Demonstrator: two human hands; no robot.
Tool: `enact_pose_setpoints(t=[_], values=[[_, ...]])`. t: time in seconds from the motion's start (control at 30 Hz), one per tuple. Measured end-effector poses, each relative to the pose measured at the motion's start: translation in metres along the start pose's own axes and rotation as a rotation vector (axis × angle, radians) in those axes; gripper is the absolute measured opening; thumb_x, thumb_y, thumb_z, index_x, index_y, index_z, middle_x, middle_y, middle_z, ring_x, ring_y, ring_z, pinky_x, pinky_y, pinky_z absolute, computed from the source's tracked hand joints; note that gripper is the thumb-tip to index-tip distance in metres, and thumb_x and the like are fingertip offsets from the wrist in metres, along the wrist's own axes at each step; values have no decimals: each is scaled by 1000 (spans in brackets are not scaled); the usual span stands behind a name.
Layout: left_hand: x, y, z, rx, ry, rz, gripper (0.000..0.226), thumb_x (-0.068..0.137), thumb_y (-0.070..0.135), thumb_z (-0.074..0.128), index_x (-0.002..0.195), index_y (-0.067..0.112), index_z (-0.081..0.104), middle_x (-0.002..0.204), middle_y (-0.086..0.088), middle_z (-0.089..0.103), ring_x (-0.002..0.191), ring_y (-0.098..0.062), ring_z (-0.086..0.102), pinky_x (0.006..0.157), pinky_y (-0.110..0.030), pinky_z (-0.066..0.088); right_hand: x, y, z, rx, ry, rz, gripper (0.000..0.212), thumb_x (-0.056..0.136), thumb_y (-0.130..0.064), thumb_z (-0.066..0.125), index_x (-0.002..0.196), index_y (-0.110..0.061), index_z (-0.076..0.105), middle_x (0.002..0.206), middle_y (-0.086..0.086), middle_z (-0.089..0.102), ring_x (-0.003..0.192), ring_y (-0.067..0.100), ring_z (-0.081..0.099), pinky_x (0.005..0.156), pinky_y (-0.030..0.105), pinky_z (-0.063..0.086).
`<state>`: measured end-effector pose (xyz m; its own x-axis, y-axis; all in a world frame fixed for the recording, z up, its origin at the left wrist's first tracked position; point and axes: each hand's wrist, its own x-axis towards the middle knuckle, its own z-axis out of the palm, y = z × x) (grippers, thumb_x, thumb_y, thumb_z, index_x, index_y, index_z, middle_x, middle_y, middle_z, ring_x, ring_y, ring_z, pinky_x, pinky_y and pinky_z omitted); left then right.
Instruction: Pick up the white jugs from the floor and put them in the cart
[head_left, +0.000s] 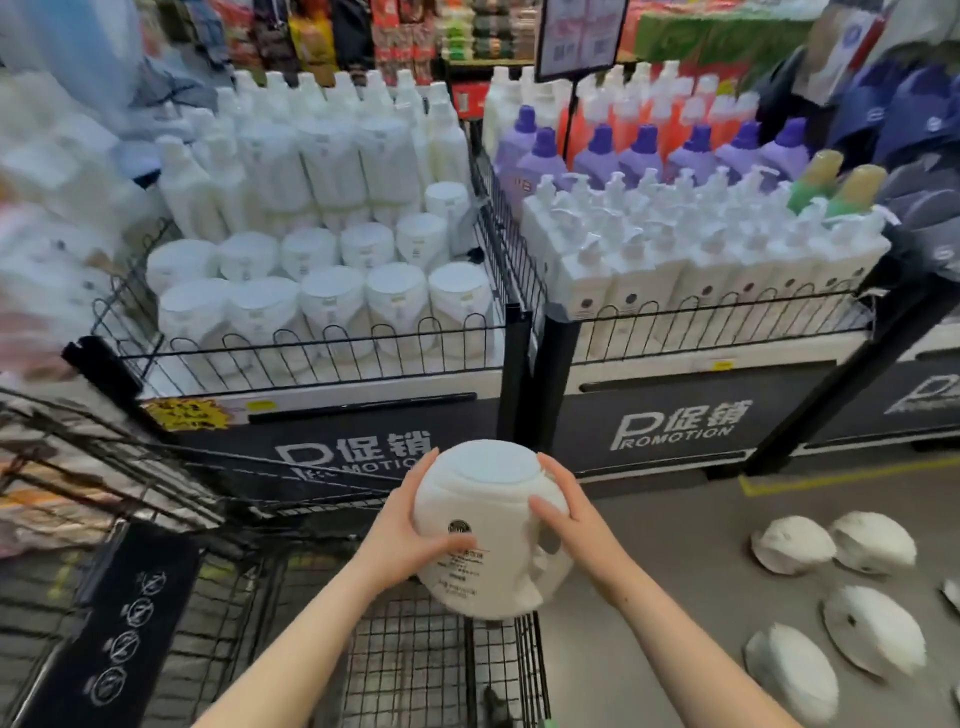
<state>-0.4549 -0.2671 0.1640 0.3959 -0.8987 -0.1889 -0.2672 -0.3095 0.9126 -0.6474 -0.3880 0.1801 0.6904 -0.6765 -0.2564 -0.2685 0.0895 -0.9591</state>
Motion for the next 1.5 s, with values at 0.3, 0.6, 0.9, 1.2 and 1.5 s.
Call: enact_pose_setpoints(t=[0.3,0.6,0.9,1.2,1.5], values=[[-57,-89,-76,-36,87,-67,103,48,45,88,133,50,31,132,19,46,123,-5,45,102,-33,44,30,14,108,-98,-295,180,64,86,-36,60,138,-45,23,144,-10,32,129,13,38,104,30,38],[-72,-212,-164,41,84,-110,104,48,43,87,130,61,25,127,25,41,122,-4,39,102,-30,35,69,51,246,-142,-325,307,65,68,-47,69,123,-54,35,135,-1,40,119,24,47,102,48,44],[-25,-312,-159,66,-1,-161,116,51,36,88,136,56,12,136,12,28,119,-1,29,107,-33,28,129,151,289,-91,-147,314,49,64,-59,61,109,-52,45,132,2,42,116,28,49,99,52,44],[0,-374,-151,203,43,-86,118,51,35,90,138,48,11,139,6,23,120,27,12,107,-27,22,161,216,311,52,-60,247,90,67,-34,76,137,-49,22,137,-16,35,122,6,45,100,31,44],[6,-368,-162,384,-39,-5,100,50,57,73,130,65,14,153,6,-2,142,-15,-3,111,-30,12,162,209,327,-101,48,355,48,73,-26,75,114,-18,51,110,-1,59,93,5,56,73,20,52]])
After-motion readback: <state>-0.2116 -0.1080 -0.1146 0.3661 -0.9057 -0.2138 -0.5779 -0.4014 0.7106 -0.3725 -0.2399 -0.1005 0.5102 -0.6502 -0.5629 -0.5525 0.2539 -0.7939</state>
